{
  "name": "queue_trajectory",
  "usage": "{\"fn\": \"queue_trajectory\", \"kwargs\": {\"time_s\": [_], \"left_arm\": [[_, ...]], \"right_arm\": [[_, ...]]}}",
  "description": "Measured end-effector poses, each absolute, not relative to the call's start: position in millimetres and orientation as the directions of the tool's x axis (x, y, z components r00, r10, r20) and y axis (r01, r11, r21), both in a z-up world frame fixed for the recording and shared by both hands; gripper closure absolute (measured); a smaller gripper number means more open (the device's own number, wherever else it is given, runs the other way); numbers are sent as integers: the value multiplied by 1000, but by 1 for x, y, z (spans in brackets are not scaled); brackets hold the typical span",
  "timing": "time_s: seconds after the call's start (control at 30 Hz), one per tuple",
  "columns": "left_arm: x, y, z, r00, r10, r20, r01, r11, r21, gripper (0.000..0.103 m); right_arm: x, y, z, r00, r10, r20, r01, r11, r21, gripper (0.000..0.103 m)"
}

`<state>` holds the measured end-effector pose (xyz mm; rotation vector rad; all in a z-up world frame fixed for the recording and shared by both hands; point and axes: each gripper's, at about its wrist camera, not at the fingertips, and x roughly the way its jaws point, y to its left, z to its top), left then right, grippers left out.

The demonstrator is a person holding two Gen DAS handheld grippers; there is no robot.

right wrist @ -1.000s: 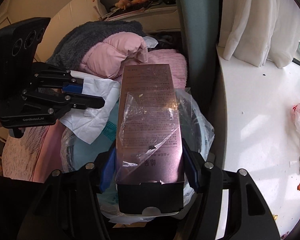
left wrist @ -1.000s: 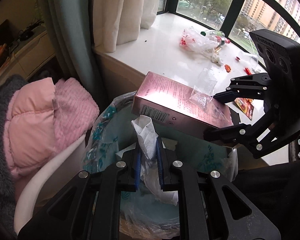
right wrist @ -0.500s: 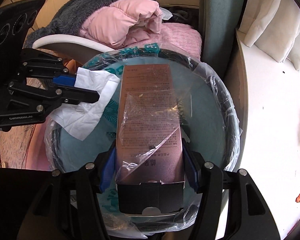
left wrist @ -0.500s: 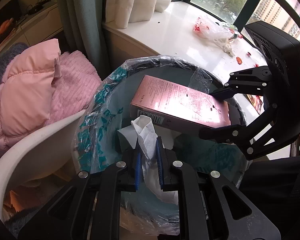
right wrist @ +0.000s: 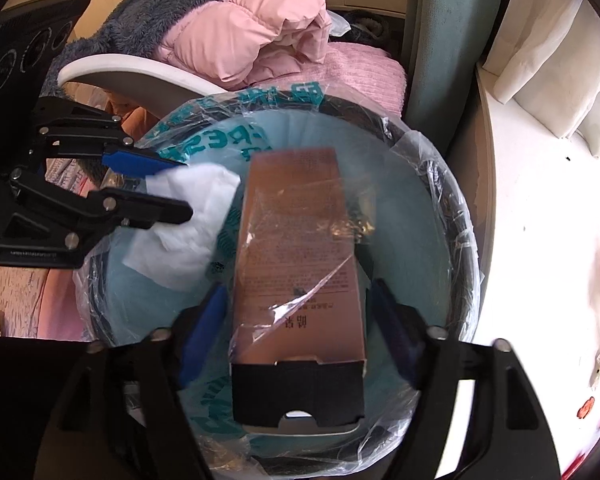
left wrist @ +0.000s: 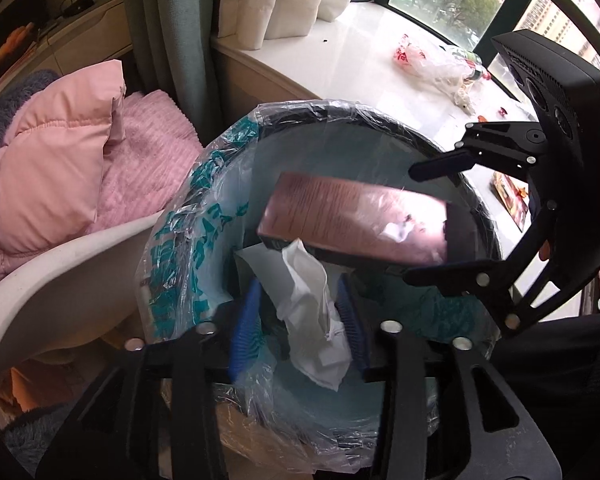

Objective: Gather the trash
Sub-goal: 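Open the left tool over the bin while the right tool releases the pink box into it, then move both tools back from the bin to above the sill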

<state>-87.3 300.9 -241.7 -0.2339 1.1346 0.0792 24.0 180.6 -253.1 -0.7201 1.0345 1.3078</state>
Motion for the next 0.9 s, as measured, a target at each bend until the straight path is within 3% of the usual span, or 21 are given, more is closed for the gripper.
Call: {"fn": "queue_trajectory", "kwargs": {"time_s": [0.03,0.17,0.2,0.4,0.9], "left_arm": [[-88,301,-241,426,-62,-903,-177,973,-151,44],[-89,299,-235,456,-51,-889,-168,976,-142,8],[-89,298,-233,462,-46,-886,-166,977,-137,6],[-80,292,-228,481,-26,-876,-128,987,-100,6],[-24,250,-199,529,-113,-841,68,994,-91,6]], "right_arm": [[24,180,-250,-46,428,-903,-980,157,124,11],[24,176,-239,-14,471,-882,-981,164,103,9],[25,174,-237,-4,480,-877,-981,169,97,8],[37,162,-222,55,509,-859,-968,238,79,8],[93,67,-199,265,510,-818,-827,556,79,8]]}}
